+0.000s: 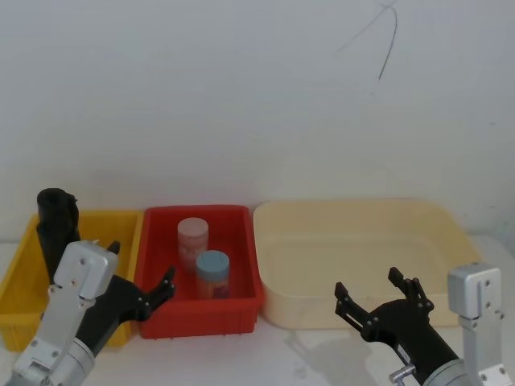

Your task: Pick up the garbage bag with the one hand and transfer it to the other hand.

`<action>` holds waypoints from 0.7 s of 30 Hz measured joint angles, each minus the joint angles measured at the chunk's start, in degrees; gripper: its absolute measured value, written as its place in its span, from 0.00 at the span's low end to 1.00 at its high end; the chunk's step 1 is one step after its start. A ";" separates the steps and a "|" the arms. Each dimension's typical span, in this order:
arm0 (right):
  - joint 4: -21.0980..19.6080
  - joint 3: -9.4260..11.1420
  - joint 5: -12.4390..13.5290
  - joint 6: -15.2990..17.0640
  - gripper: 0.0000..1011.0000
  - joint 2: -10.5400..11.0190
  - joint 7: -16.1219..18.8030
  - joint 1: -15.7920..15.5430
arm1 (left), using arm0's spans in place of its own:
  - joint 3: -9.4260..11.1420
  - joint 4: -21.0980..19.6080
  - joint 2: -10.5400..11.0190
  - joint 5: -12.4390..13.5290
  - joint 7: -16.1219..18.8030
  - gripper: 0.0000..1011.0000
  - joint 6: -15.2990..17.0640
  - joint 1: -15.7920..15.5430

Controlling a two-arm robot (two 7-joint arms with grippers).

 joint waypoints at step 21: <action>-0.48 0.22 1.04 1.36 0.99 0.19 1.54 0.87 | -0.23 -2.46 -0.53 -0.12 0.51 0.99 3.98 -0.26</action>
